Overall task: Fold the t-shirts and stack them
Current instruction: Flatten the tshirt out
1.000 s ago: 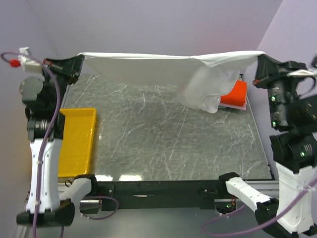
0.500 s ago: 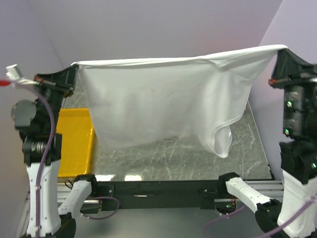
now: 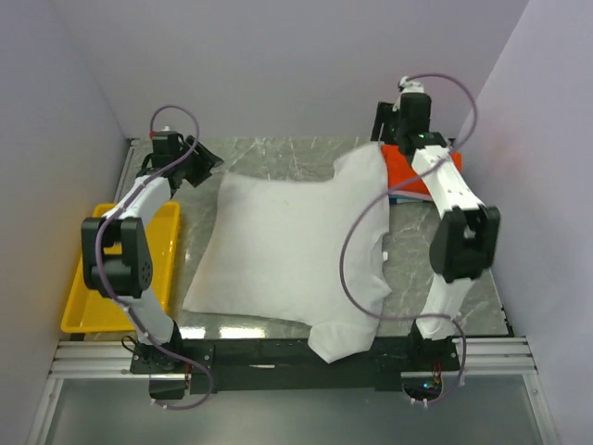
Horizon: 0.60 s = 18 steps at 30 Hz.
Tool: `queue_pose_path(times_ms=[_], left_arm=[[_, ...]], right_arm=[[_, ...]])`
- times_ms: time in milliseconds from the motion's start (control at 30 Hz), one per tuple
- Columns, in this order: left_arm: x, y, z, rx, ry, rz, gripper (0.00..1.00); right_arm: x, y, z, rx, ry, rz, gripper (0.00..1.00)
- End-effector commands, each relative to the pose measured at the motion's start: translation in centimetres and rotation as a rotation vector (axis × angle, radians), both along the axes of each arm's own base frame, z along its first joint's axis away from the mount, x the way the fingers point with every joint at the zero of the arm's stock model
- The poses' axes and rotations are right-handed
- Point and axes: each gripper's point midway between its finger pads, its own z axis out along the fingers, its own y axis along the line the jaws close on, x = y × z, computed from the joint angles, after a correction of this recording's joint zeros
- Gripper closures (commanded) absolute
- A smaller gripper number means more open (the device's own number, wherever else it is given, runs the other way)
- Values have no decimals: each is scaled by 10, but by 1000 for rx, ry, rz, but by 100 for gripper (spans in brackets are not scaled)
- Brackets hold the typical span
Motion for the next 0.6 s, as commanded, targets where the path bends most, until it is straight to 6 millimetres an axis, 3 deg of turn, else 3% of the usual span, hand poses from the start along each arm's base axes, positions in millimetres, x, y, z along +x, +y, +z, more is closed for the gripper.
queue_pose_path(times_ms=[0, 33, 67, 133, 167, 233, 267, 333, 367, 433, 467, 533, 567], left_arm=[[25, -28, 38, 52, -130, -105, 36], [25, -36, 38, 55, -128, -119, 34], [25, -40, 38, 58, -125, -129, 31], [22, -48, 39, 61, -119, -146, 29], [20, -51, 38, 57, -112, -153, 28], [14, -57, 31, 51, -84, -170, 28], [11, -59, 29, 47, -72, -172, 28], [2, -63, 13, 47, -27, -181, 28], [-1, -62, 6, 46, -8, -180, 28], [-9, -62, -13, 50, 45, -185, 28], [-14, -61, -22, 56, 74, -186, 28], [-23, -60, -39, 62, 122, -187, 28], [-27, -58, -46, 67, 144, -187, 28]], right_arm=[[21, 20, -27, 85, 128, 103, 23], [23, 23, -44, 96, 176, 114, 16], [20, 26, -50, 105, 192, 127, 15], [10, 31, -45, 127, 185, 150, 15], [1, 31, -60, 133, 225, 151, 15], [-18, 31, -62, 140, 257, 152, 14], [-30, 29, -78, 144, 306, 144, 14], [-50, 27, -84, 161, 349, 120, 14], [-65, 26, -107, 167, 410, 106, 14], [-86, 26, -114, 192, 451, 95, 14], [-101, 29, -132, 211, 506, 103, 15], [-117, 34, -141, 261, 545, 95, 16], [-131, 39, -155, 292, 595, 107, 16]])
